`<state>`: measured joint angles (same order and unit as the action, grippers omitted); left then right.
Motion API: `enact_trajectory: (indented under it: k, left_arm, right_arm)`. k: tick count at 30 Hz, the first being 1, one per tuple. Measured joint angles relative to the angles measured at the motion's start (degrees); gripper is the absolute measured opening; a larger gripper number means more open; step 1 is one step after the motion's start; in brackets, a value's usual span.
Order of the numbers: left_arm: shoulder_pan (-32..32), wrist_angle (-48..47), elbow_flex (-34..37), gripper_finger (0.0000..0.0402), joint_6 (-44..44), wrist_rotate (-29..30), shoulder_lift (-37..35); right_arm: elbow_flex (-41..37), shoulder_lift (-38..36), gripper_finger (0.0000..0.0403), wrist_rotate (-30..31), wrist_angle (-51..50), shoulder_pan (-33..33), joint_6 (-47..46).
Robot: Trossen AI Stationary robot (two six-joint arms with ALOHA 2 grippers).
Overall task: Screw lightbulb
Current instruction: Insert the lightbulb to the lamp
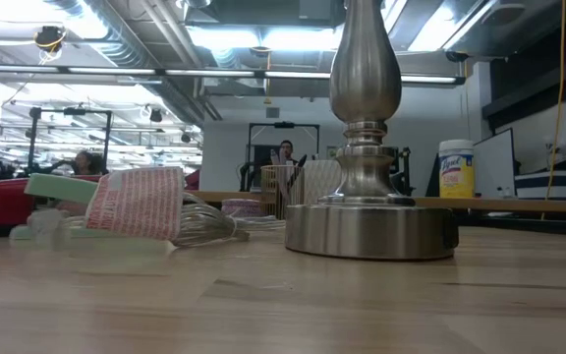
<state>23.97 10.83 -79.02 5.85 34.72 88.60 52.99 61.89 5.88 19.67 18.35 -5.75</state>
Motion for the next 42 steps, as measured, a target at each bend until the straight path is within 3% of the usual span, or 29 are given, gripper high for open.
enact_trajectory:
  k: [11, 27, 31, 42]
  left_arm:
    - [-0.15, -0.67, -0.04, 0.0003, 0.76, 2.79, 0.01]
    - [2.0, -2.32, -0.04, 0.0003, 2.17, 2.34, -0.39]
    - [2.69, -1.21, -0.04, 0.0003, 2.4, 2.23, -1.08]
    - [2.45, 0.13, -0.04, 0.0003, 2.71, 1.68, -1.11]
  right_arm:
    - [-0.02, 0.33, 0.0014, -3.57, -0.97, 0.11, -2.17]
    - [-0.07, -2.59, 0.0014, -6.93, 0.3, 0.07, -2.8]
    - [-0.04, -4.39, 0.0014, -6.23, 0.52, 0.04, -0.71]
    - [0.0, -1.7, 0.0014, 4.19, -0.21, -0.02, 0.74]
